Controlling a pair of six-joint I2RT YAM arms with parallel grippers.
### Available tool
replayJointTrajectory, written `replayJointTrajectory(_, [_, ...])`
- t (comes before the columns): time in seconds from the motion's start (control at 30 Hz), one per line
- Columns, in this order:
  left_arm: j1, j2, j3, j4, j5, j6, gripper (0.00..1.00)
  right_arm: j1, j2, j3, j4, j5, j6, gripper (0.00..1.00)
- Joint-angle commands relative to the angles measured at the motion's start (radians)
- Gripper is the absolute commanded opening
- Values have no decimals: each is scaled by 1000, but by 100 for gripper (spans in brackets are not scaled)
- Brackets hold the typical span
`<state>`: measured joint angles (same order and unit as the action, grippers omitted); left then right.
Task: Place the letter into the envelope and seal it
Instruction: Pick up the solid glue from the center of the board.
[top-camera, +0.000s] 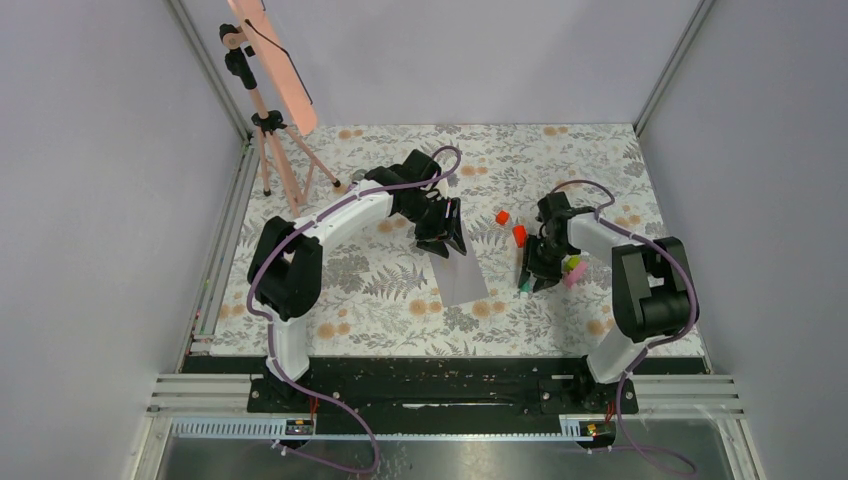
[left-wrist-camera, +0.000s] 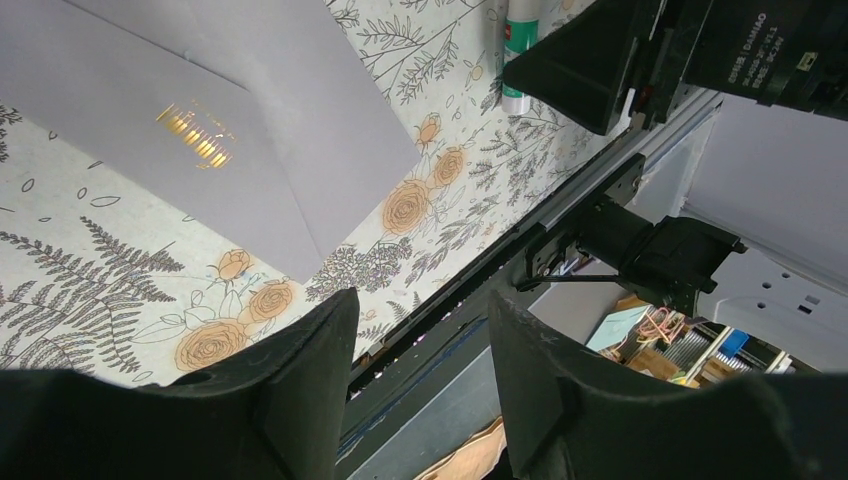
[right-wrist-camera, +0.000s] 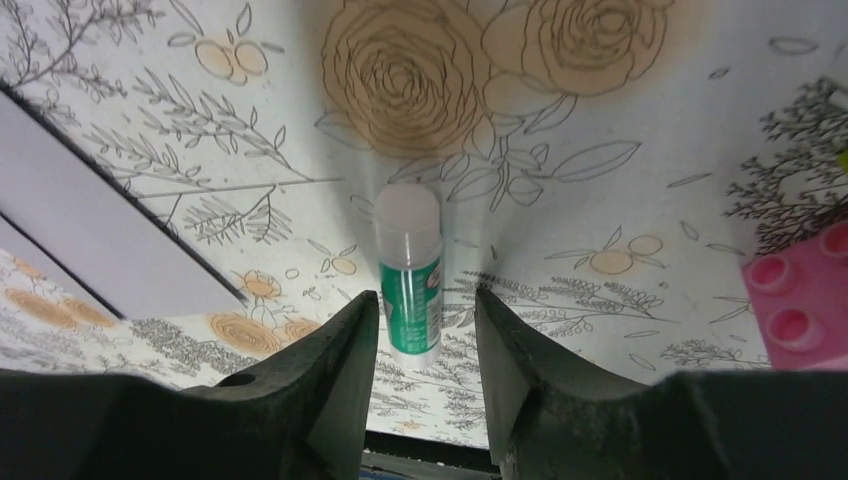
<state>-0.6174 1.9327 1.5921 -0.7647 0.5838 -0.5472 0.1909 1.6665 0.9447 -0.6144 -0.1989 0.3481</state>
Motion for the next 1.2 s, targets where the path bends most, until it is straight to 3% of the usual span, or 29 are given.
replayJointTrajectory(0.0, [2, -3, 17, 27, 29, 3, 52, 23, 35, 81, -27, 72, 16, 48])
replayJointTrajectory(0.33, [1, -10, 15, 27, 40, 9, 52, 121, 99, 171, -116, 243, 45, 51])
replayJointTrajectory(0.5, [2, -16, 7, 27, 47, 13, 52, 145, 78, 145, -99, 245, 99, 48])
replayJointTrajectory(0.53, [1, -16, 6, 27, 50, 15, 52, 151, 73, 141, -94, 247, 110, 55])
replayJointTrajectory(0.57, [3, -15, 6, 27, 52, 15, 52, 157, 71, 138, 0, 252, 120, 49])
replayJointTrajectory(0.6, [2, -16, 4, 26, 52, 16, 52, 162, 68, 136, -72, 255, 129, 48])
replayJointTrajectory(1.17, [8, -14, 0, 41, 62, 8, 52, 177, 153, 123, 20, 218, 190, 45])
